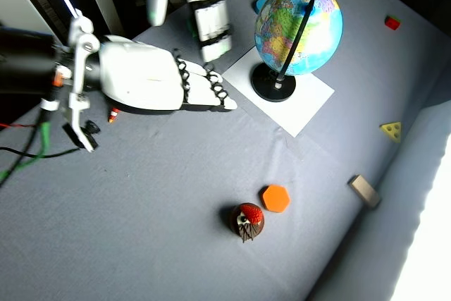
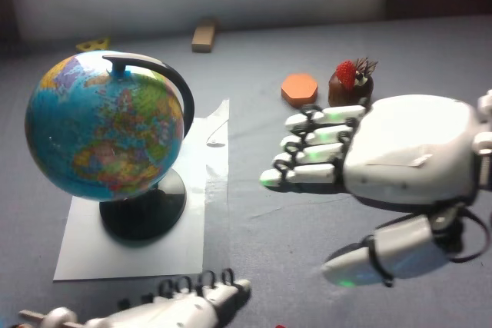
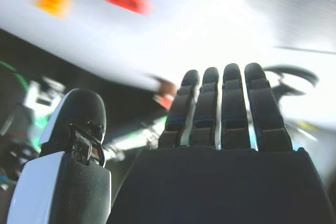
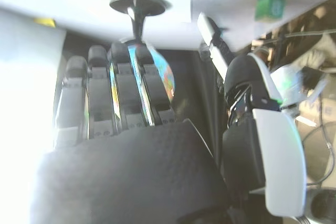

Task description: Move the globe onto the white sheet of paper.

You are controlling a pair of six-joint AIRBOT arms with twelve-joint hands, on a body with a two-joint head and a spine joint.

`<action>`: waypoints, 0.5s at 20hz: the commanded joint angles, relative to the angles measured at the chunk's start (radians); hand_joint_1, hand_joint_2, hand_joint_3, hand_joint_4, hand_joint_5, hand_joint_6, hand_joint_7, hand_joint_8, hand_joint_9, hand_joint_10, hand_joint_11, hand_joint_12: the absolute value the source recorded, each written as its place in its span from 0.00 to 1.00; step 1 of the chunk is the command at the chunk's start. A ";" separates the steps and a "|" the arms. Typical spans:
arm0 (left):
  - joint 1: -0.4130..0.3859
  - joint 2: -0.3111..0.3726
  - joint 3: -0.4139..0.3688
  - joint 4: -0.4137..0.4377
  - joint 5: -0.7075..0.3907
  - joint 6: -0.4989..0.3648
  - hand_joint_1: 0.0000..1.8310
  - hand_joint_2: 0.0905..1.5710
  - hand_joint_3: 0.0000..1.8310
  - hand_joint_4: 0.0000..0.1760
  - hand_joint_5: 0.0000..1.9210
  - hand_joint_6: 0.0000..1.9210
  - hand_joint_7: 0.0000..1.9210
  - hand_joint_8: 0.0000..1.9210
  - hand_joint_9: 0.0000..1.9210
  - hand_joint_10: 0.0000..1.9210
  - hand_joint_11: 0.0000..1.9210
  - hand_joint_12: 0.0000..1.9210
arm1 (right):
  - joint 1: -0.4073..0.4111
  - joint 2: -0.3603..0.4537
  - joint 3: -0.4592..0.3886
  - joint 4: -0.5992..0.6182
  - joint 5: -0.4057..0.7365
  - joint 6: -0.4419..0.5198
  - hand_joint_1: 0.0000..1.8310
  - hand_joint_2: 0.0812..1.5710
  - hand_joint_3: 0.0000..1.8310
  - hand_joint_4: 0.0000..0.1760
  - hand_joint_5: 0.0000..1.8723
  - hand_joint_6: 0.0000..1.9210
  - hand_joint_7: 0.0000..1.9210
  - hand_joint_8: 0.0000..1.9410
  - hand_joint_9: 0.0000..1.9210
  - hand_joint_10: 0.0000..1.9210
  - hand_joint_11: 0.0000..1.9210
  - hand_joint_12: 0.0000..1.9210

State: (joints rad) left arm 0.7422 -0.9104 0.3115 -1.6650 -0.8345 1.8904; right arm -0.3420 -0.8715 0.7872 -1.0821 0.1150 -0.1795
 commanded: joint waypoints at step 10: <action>-0.222 -0.037 0.074 -0.352 -0.044 0.474 0.00 0.76 0.00 0.00 0.07 0.01 0.05 0.01 0.02 0.01 0.00 0.00 | 0.036 0.246 -0.091 -0.301 0.105 0.357 0.00 0.73 0.00 0.00 0.15 0.01 0.19 0.01 0.15 0.01 0.00 0.27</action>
State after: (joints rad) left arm 0.5327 -0.9524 0.3893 -2.0560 -0.8917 2.3665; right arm -0.3191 -0.6277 0.6979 -1.4025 0.1993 0.1696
